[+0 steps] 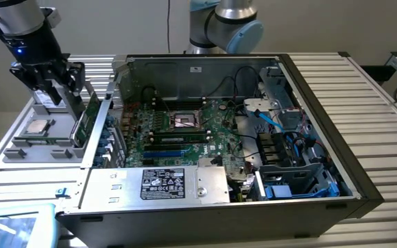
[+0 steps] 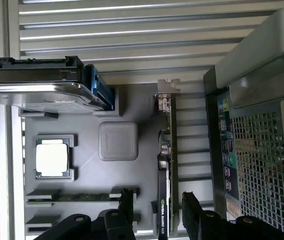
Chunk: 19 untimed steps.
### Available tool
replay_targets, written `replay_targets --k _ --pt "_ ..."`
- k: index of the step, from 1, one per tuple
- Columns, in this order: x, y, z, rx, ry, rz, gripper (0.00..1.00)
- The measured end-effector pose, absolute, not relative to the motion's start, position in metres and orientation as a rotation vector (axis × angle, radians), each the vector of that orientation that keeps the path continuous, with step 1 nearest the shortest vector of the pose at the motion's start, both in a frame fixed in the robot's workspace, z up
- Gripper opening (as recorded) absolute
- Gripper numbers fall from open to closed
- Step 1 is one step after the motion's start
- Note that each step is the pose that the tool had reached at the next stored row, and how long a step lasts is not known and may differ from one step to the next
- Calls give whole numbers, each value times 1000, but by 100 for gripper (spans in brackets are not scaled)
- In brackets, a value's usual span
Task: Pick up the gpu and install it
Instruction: 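Pick up the gpu and move the gpu toward the slot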
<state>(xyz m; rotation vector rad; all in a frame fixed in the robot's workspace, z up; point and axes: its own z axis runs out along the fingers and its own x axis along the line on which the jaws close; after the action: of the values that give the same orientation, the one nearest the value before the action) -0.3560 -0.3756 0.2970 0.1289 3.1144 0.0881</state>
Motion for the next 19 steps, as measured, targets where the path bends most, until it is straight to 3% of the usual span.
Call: replay_targets --k 19 --pt "-343 -373 263 166 3114 97 52"
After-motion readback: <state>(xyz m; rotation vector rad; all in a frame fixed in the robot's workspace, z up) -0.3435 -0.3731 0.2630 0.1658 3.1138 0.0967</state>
